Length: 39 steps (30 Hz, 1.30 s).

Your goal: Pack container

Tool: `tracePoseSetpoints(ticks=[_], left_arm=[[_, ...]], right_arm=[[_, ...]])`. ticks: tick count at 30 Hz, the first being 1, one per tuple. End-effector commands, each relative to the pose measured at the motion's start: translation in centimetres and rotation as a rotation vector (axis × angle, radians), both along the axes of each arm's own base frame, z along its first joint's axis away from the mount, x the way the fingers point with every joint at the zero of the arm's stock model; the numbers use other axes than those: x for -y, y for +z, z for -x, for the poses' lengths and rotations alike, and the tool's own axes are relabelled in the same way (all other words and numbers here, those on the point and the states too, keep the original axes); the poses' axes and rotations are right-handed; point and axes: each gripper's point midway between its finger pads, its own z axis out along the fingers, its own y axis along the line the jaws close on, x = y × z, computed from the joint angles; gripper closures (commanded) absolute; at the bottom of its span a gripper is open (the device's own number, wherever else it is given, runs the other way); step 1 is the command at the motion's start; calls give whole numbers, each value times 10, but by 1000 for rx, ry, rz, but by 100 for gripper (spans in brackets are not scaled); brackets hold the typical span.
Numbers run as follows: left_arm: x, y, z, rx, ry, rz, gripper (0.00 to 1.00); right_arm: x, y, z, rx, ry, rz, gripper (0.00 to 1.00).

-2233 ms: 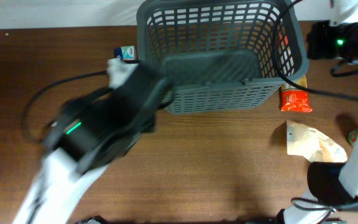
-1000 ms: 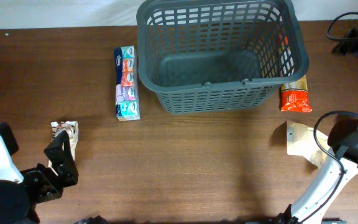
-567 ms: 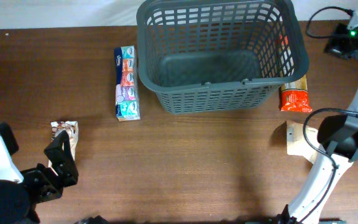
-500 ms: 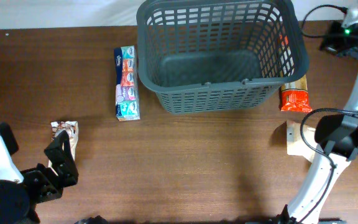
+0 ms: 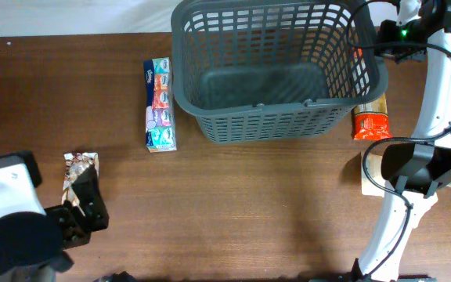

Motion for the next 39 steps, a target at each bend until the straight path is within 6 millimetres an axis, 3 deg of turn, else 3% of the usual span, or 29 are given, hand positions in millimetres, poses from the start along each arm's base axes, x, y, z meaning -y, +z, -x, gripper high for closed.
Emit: tracePoseSetpoints(ticks=[1,10,21,33,39], left_arm=[[0,-9,-3,-29,4,-45,0],[1,-13,-4,-42,4,-55,0],[1,-13,-4,-42,4,-55,0],[1,-13,-4,-42,4,-55,0],[1,-13,-4,-42,4,-55,0]], right_arm=[[-3,-5,-1,-6,18,-6,96],[-19,-5,-2,-9,51,-24,96],[-57,-5,-4,-14,124,-23,96],[-76,-7,1,-35,156,-29,96],[-97,-7,3,-41,198,-28,96]])
